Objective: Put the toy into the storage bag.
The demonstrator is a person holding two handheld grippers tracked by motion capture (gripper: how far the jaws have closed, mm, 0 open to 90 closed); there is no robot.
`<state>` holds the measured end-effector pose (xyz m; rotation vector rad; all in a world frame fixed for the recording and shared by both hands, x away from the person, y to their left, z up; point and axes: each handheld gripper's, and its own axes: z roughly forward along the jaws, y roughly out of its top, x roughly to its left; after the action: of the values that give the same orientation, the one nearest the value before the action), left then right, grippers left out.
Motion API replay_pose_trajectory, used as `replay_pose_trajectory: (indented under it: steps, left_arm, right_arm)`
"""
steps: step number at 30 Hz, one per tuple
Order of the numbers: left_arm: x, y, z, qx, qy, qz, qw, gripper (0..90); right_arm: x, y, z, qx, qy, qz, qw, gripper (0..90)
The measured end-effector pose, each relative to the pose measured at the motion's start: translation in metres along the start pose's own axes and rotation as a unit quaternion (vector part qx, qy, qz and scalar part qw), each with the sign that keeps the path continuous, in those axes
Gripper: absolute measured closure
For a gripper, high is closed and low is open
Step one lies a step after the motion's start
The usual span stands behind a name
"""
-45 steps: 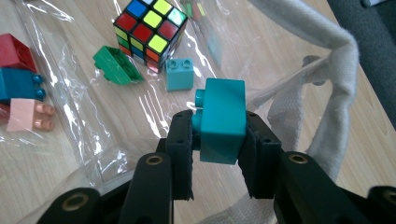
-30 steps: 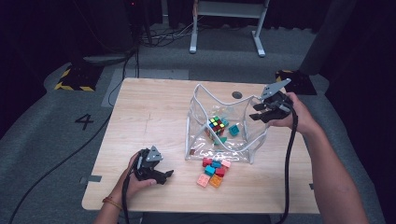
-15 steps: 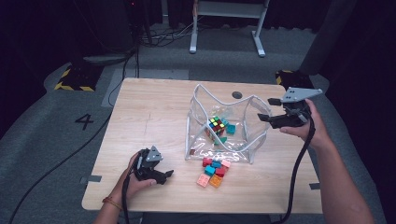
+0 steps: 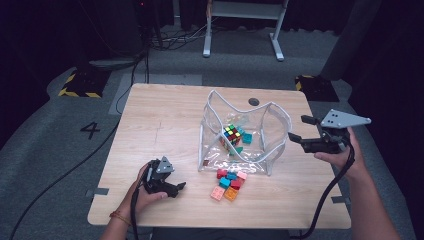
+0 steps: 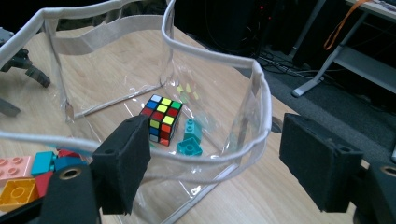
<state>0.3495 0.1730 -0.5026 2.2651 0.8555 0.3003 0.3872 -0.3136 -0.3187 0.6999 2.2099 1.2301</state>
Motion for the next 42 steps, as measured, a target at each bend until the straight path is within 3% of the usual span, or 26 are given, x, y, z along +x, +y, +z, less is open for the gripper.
replay_pose_trajectory:
  steps: [5,12,15,20,23,25,37,40,42]
  left_arm:
    - [0.0,0.0,0.0,0.0,0.0,0.0,1.0,12.3]
    - [0.0,0.0,0.0,0.0,0.0,0.0,1.0,12.3]
    - [0.0,0.0,0.0,0.0,0.0,0.0,1.0,12.3]
    - [0.0,0.0,0.0,0.0,0.0,0.0,1.0,12.3]
    - [0.0,0.0,0.0,0.0,0.0,0.0,1.0,12.3]
    - [0.0,0.0,0.0,0.0,0.0,0.001,1.0,12.3]
    - [0.0,0.0,0.0,0.0,0.001,0.0,1.0,12.3]
    - [0.0,0.0,0.0,0.0,0.001,0.0,1.0,12.3]
    - [0.0,0.0,0.0,0.0,0.001,0.0,1.0,12.3]
  right_arm:
    - [0.011,-0.022,-0.009,0.003,0.007,-0.005,1.0,25.7]
    - [0.025,-0.053,-0.011,-0.005,0.01,0.012,0.9999,27.0]
    - [0.033,-0.066,-0.005,0.016,0.016,0.013,0.9997,27.4]
    - [0.049,-0.088,0.008,0.038,0.036,0.011,0.9986,31.4]
    - [0.058,-0.098,0.02,0.043,0.062,0.013,0.9971,39.4]
    - [0.065,-0.103,0.03,0.057,0.077,0.005,0.9954,39.6]
    - [0.093,-0.109,0.082,0.062,0.138,-0.017,0.9883,52.5]
    - [0.099,-0.109,0.092,0.072,0.15,-0.025,0.9857,55.3]
    - [0.105,-0.108,0.097,0.085,0.159,-0.017,0.9835,55.5]
